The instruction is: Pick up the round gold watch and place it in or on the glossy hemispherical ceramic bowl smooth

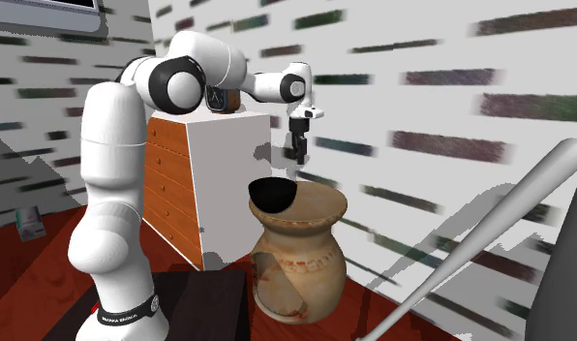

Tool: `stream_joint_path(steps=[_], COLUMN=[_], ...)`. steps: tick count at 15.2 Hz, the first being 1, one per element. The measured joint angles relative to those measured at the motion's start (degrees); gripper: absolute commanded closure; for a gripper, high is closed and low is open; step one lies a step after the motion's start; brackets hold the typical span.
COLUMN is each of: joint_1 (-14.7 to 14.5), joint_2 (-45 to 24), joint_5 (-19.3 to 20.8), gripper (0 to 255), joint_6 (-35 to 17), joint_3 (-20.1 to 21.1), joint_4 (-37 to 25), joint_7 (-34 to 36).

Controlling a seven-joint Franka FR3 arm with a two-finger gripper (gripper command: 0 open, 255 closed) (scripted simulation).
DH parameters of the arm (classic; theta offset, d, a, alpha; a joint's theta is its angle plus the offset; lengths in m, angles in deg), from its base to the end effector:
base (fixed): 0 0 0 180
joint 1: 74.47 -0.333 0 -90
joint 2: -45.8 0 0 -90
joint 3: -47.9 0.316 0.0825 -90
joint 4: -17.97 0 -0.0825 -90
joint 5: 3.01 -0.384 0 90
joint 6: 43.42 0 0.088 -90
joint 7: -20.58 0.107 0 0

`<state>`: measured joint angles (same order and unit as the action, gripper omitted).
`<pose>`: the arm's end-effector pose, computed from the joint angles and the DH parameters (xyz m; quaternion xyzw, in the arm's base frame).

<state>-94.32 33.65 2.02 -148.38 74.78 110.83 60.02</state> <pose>0.4489 0.4335 0.5105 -0.9975 -0.0694 -0.0048 0.0114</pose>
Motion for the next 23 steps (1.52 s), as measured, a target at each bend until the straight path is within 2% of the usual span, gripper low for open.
stream_joint_path(steps=[3,8,19,23], joint_1=[1.2,0.6,0.2,0.2], joint_2=[8.0,19.1,18.8,18.4], joint_5=[-3.7,-9.1,-9.2,-9.1], gripper=[255,255,255,255], joint_6=[-2.2,-5.2,-13.2,-14.4], joint_3=[0.5,1.0,1.6,1.6], joint_4=[9.3,22.2,30.0,30.8], joint_7=[-1.1,-1.8,-1.3,-1.3])
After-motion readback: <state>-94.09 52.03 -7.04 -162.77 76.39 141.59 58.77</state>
